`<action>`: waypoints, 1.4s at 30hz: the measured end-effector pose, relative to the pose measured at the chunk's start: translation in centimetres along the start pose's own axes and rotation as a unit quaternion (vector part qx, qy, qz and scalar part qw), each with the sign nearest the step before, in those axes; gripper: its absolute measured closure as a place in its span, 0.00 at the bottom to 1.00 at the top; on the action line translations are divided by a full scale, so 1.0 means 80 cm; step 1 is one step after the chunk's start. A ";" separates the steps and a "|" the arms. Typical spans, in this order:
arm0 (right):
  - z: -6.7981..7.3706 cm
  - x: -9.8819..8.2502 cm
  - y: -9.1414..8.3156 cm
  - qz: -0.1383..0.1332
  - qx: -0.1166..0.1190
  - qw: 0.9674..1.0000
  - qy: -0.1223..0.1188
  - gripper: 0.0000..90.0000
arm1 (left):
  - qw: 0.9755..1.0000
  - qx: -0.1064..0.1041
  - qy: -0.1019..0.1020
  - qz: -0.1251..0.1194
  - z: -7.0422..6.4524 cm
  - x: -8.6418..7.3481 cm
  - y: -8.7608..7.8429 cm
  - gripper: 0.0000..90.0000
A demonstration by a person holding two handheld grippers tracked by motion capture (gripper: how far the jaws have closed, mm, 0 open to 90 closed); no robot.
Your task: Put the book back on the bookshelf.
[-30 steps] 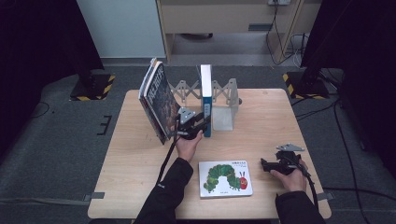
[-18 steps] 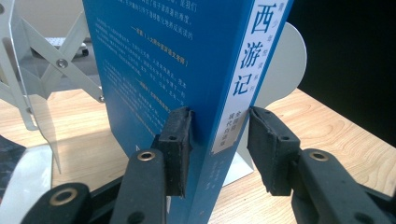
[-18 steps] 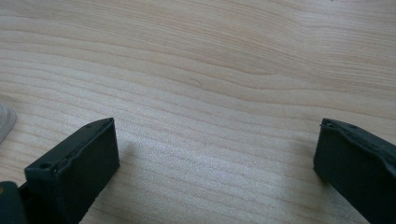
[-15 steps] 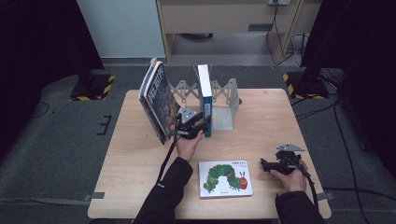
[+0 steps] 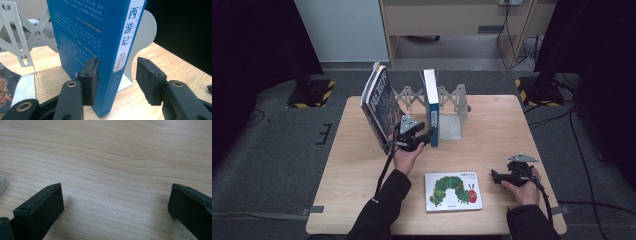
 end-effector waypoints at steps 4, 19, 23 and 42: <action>0.000 0.000 0.000 0.000 0.000 1.000 0.000 0.00 | 1.000 -0.014 0.005 0.010 -0.003 0.000 -0.012 0.55; -0.001 0.001 -0.001 -0.005 -0.002 1.000 0.000 0.02 | 0.995 -0.031 0.070 0.062 -0.006 -0.020 -0.058 0.48; -0.002 0.001 -0.001 -0.006 -0.004 1.000 -0.001 0.02 | 0.994 -0.032 0.077 0.076 -0.001 -0.040 -0.078 0.48; 0.007 0.002 -0.016 -0.003 -0.003 1.000 -0.011 0.22 | 0.988 -0.033 0.054 0.139 0.011 -0.123 -0.115 0.41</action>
Point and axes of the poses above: each handheld gripper's, and its own axes: y roughly forward along the jaws, x roughly out of its top, z roughly to its left, the point moved 9 cm from there along y, roughly forward along the jaws, and after that the axes turned 7 degrees about x, right-handed, at the moved point
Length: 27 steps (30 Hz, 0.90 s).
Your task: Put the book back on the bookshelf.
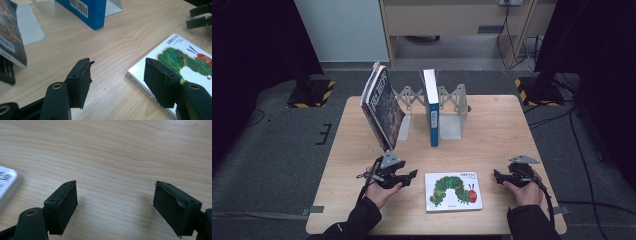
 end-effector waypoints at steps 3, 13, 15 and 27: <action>0.012 0.002 -0.005 -0.006 0.017 1.000 0.000 0.23 | 1.000 -0.002 0.004 0.005 -0.003 -0.005 0.002 0.40; 0.059 0.011 -0.015 -0.027 0.079 0.996 -0.002 0.28 | 0.999 -0.020 0.025 0.044 -0.031 -0.026 0.028 0.38; 0.066 0.012 -0.015 -0.027 0.088 0.996 -0.008 0.29 | 0.998 -0.023 0.031 0.049 -0.036 -0.029 0.034 0.37; 0.100 0.007 -0.011 -0.015 0.110 0.994 -0.014 0.28 | 0.996 -0.040 0.020 0.074 -0.045 -0.044 0.048 0.28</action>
Point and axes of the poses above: each handheld gripper's, and its own axes: y roughly forward along the jaws, x roughly out of its top, z roughly to its left, the point moved 9 cm from there along y, roughly forward along the jaws, and after that the axes turned 7 degrees about x, right-handed, at the moved point
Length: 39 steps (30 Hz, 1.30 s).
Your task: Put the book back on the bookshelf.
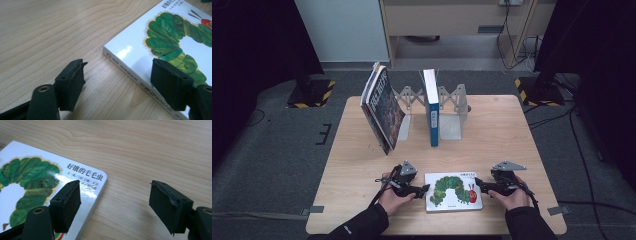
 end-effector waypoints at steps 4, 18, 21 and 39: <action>0.010 -0.002 0.005 0.007 0.011 1.000 0.003 0.29 | 1.000 0.000 -0.003 -0.012 0.001 -0.001 0.002 0.24; 0.023 -0.008 0.014 0.022 0.033 0.999 0.006 0.33 | 0.999 -0.014 -0.024 -0.036 -0.002 -0.003 0.009 0.21; 0.026 -0.011 0.016 0.026 0.037 0.999 0.009 0.34 | 0.999 -0.012 -0.025 -0.036 -0.002 -0.003 0.009 0.21; 0.035 -0.012 0.018 0.025 0.058 0.998 0.026 0.40 | 0.999 -0.012 -0.017 -0.029 -0.008 -0.004 0.010 0.12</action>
Point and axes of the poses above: each handheld gripper's, and its own axes: y roughly forward along the jaws, x roughly out of its top, z roughly to its left, the point moved 9 cm from there along y, roughly forward along the jaws, and after that the axes turned 7 degrees about x, right-handed, at the moved point
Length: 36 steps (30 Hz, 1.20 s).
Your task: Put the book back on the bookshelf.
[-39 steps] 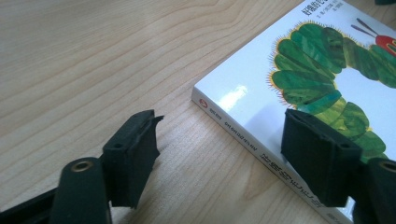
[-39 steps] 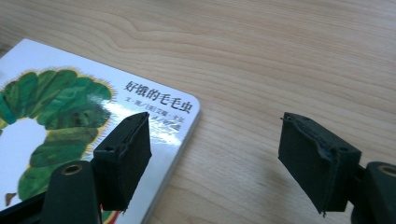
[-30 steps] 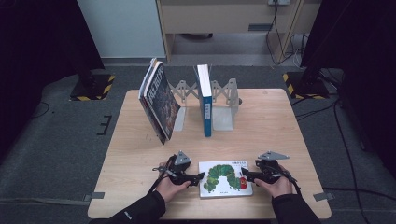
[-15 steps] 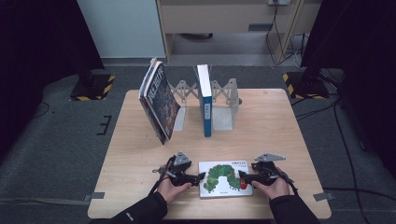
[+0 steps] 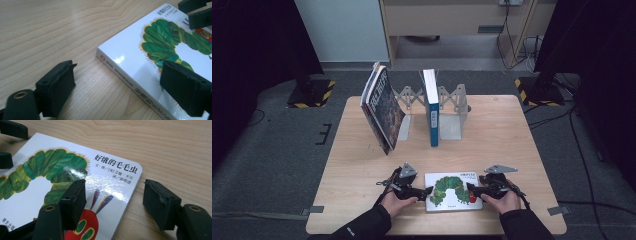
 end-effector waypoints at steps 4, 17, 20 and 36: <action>0.003 0.000 0.001 0.003 0.012 1.000 0.001 0.44 | 1.000 -0.003 -0.006 0.014 -0.003 0.000 -0.005 0.18; -0.001 0.000 -0.002 -0.003 0.023 0.999 0.030 0.47 | 0.998 -0.029 0.004 0.050 -0.031 -0.004 -0.015 0.39; 0.003 0.001 -0.003 -0.002 0.028 0.999 0.036 0.47 | 0.998 -0.028 0.008 0.047 -0.039 -0.006 -0.013 0.35; 0.011 0.029 -0.023 -0.069 0.061 0.994 0.052 0.47 | 0.998 -0.043 0.026 0.046 -0.045 -0.003 -0.017 0.28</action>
Point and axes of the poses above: each handheld gripper's, and its own axes: y roughly forward along the jaws, x roughly out of its top, z roughly to its left, the point moved 9 cm from there along y, roughly forward along the jaws, and after that the axes turned 7 degrees about x, right-handed, at the moved point
